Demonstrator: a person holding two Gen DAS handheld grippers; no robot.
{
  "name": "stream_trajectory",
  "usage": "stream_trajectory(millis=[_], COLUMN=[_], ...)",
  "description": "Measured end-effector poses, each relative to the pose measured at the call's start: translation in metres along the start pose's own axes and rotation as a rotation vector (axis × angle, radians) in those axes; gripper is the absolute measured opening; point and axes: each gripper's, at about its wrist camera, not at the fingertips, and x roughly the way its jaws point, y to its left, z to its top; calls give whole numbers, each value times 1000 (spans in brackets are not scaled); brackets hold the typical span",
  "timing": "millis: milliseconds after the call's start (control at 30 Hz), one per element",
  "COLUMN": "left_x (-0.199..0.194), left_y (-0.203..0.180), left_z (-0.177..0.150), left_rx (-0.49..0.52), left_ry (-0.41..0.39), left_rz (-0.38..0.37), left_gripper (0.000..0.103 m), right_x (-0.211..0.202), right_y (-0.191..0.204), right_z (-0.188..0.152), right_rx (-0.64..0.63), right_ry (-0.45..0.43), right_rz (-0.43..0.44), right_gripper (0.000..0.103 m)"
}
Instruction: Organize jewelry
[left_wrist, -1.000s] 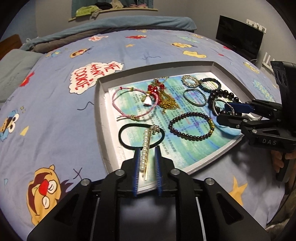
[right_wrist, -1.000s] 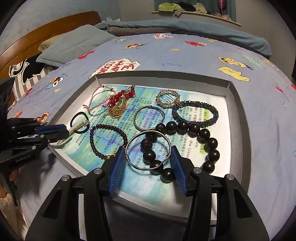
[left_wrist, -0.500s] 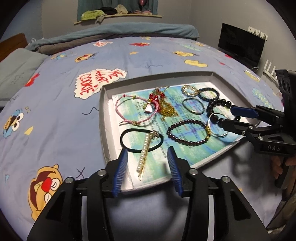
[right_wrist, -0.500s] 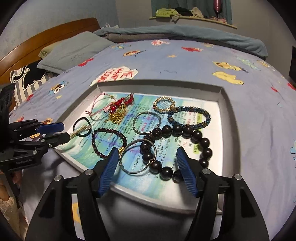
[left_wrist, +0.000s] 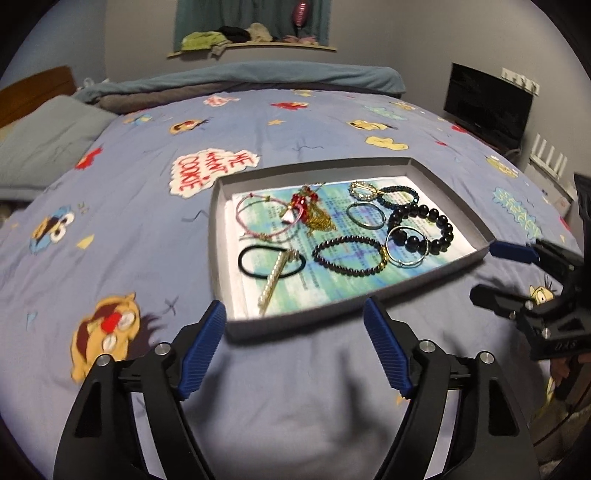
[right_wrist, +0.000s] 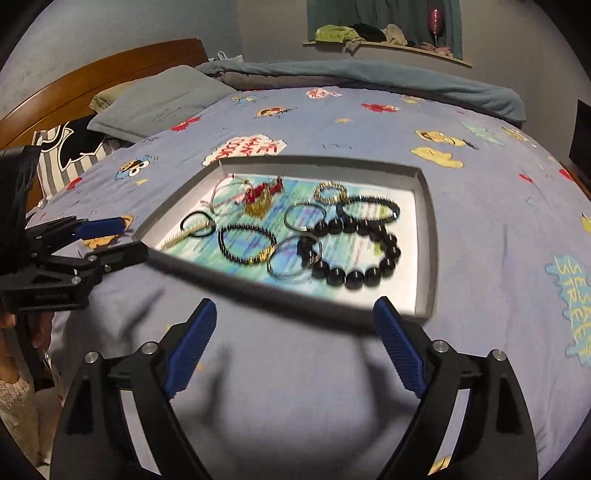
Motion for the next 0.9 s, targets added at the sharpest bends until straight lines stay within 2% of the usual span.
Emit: stream_trajectory(millis=[100,300,567,733,900], left_x=[-4,-5,-10,-11,-11], left_y=[0,-5,-22,-30,-34], left_z=[-10,-28,-34,-37,-41], left_rx=[-47,-59,-32,-31,-36], left_ry=[-17,-60,-156,-184,-218], left_rz=[25,118,150,140,177], left_gripper=[83,88,90,91,92], right_x=[-1,3,-8,-16,-18], right_y=[1,0,1,7,10], right_z=[-10,-23,-26,-28,-33], right_rx=[24,45,28,-1,-2], right_ry=[-16,-61,-170,-228,-267], right_rz=[-8,-46,-104,-142,-166], right_gripper=[92,97,97,97,97])
